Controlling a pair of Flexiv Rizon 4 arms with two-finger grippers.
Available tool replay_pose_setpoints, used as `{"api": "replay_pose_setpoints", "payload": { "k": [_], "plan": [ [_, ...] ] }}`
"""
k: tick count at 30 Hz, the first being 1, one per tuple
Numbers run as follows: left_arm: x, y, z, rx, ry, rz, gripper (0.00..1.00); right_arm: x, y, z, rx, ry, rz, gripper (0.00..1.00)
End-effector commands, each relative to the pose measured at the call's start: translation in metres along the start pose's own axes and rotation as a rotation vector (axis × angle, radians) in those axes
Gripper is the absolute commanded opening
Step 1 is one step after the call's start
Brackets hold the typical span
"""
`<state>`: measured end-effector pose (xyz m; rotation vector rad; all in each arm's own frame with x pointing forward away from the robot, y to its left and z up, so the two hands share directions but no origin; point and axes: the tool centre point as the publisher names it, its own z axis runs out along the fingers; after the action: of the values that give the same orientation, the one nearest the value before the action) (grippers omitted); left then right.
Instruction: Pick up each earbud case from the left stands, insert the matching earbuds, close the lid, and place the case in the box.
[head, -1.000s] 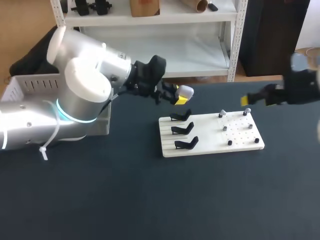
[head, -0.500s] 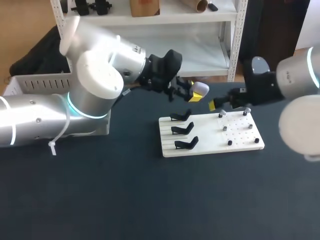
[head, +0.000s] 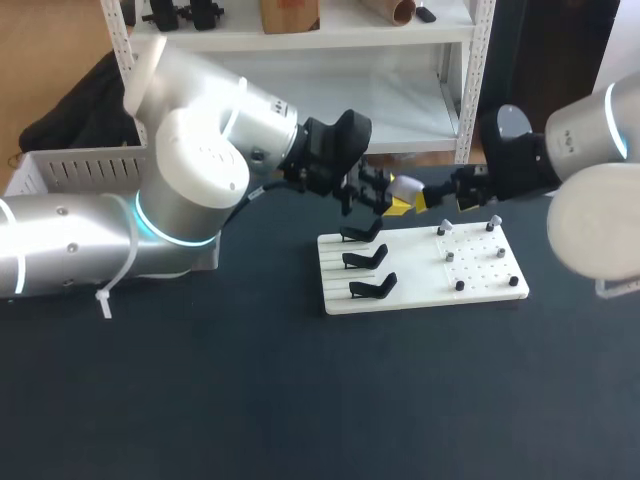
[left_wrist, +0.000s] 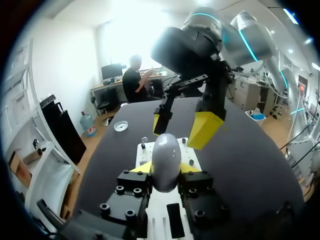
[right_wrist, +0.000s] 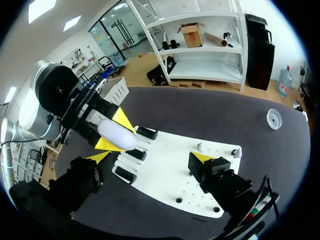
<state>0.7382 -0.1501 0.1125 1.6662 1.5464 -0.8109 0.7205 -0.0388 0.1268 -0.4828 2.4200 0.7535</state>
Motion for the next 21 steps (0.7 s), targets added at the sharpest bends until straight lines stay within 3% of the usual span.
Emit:
{"api": "replay_pose_setpoints", "payload": {
  "k": [1,16,21],
  "plan": [
    [0.002,-0.004,-0.001,-0.006,0.001,-0.002,0.0,-0.003,-0.003,0.001,-0.019,0.003,-0.001,1.0],
    [0.004,-0.01,-0.001,0.022,-0.013,0.0,0.0,-0.012,-0.009,-0.01,0.017,-0.033,-0.002,1.0],
    [0.002,-0.007,-0.01,0.016,-0.104,-0.033,0.0,-0.012,-0.017,-0.025,0.095,-0.021,-0.034,1.0]
  ]
}}
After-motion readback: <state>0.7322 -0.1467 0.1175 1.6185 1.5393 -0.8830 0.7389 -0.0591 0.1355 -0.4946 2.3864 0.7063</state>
